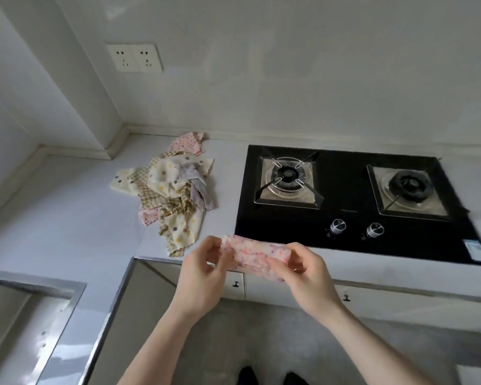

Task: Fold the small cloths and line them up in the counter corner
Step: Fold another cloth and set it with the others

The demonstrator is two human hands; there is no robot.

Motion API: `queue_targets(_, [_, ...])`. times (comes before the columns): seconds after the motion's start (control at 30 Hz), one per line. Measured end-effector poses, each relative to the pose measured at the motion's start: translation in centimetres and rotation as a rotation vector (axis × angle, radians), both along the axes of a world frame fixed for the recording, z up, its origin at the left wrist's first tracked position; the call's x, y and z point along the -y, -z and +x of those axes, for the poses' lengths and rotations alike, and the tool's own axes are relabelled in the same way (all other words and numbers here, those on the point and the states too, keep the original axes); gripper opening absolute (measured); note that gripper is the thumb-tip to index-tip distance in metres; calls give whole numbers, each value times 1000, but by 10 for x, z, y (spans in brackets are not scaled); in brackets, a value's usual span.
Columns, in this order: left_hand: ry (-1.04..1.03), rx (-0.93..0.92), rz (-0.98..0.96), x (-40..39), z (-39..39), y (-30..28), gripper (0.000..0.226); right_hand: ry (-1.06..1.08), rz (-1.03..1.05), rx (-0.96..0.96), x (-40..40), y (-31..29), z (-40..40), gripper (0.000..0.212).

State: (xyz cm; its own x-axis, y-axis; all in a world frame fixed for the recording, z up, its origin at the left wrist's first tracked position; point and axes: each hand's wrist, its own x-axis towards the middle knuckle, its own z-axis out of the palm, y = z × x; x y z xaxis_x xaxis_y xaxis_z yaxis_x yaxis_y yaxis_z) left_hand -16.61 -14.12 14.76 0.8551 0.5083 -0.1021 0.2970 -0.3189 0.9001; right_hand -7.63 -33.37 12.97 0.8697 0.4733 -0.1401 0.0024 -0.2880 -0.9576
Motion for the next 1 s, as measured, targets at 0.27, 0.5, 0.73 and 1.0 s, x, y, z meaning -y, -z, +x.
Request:
queue_targets(0.27, [285, 49, 75, 61, 46, -58, 14, 124, -103, 13, 97, -68, 4, 5])
queue_targets(0.5, [511, 92, 158, 156, 121, -84, 14, 336, -121, 52, 204, -86, 26, 21])
queue_targets(0.73, [613, 114, 213, 279, 190, -102, 14, 492, -124, 77, 322, -95, 68, 26])
queue_targets(1.0, [595, 61, 163, 422, 258, -115, 10, 454, -178, 31, 469, -111, 144, 16])
